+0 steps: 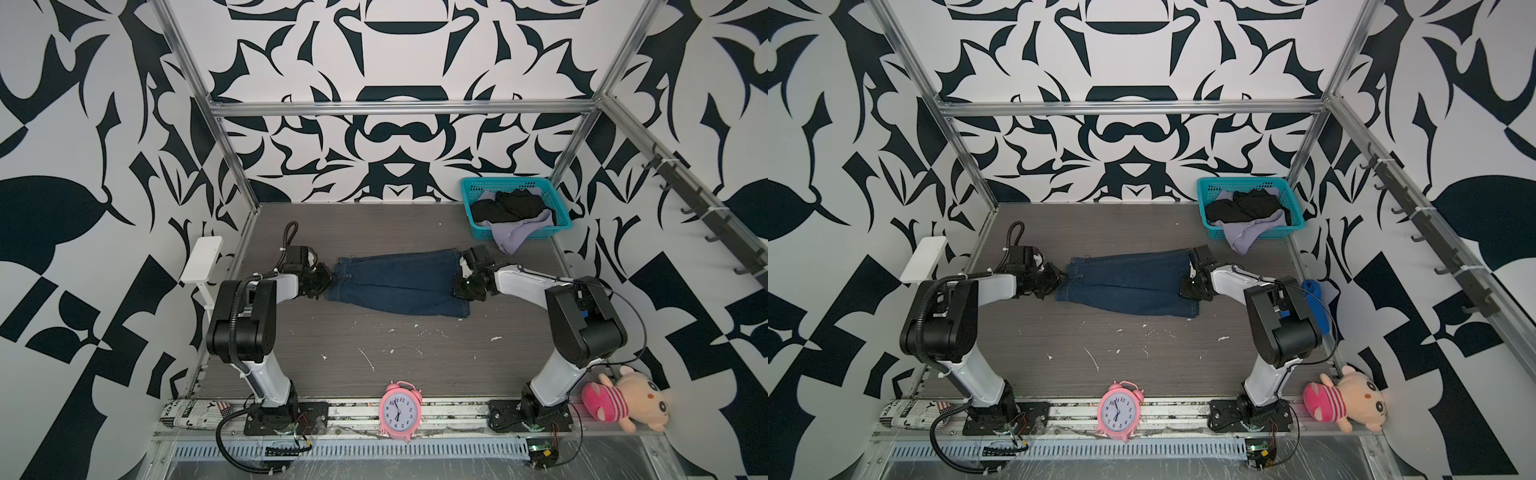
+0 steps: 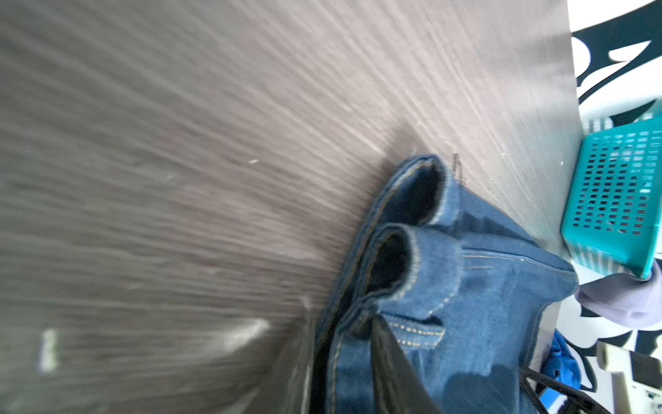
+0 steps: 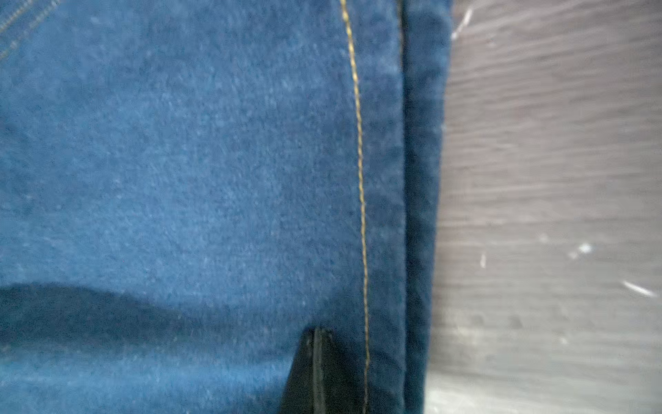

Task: Fold and stack skirts
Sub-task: Smooth out the skirt at the center of the table, then fold the skirt at the center of the table.

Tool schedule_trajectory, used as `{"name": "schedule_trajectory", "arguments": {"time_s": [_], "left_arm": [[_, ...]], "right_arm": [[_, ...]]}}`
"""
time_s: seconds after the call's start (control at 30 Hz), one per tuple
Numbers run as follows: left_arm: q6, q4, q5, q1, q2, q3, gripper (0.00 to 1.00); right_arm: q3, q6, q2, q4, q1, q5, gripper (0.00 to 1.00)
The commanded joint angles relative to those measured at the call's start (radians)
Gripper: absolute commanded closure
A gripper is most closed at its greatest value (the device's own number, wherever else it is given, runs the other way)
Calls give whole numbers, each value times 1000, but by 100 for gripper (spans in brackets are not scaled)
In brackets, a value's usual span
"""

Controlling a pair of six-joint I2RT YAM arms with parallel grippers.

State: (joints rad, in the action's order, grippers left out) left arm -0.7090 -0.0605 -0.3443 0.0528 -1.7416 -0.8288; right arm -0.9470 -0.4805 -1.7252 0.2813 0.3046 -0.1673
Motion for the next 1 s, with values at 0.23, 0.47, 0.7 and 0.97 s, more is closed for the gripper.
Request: {"name": "schedule_trajectory", "arguments": {"time_s": [0.23, 0.47, 0.7, 0.97], "left_arm": [[-11, -14, -30, -8, 57, 41, 27], [-23, -111, -43, 35, -48, 72, 19], [-49, -182, -42, 68, -126, 87, 48], [-22, -112, 11, 56, -62, 89, 97]], "right_arm": [[19, -47, -40, -59, -2, -70, 97], [14, -49, -52, -64, -2, -87, 98], [9, -56, -65, -73, -2, -92, 98], [7, -54, -83, -73, -2, -81, 99]]}}
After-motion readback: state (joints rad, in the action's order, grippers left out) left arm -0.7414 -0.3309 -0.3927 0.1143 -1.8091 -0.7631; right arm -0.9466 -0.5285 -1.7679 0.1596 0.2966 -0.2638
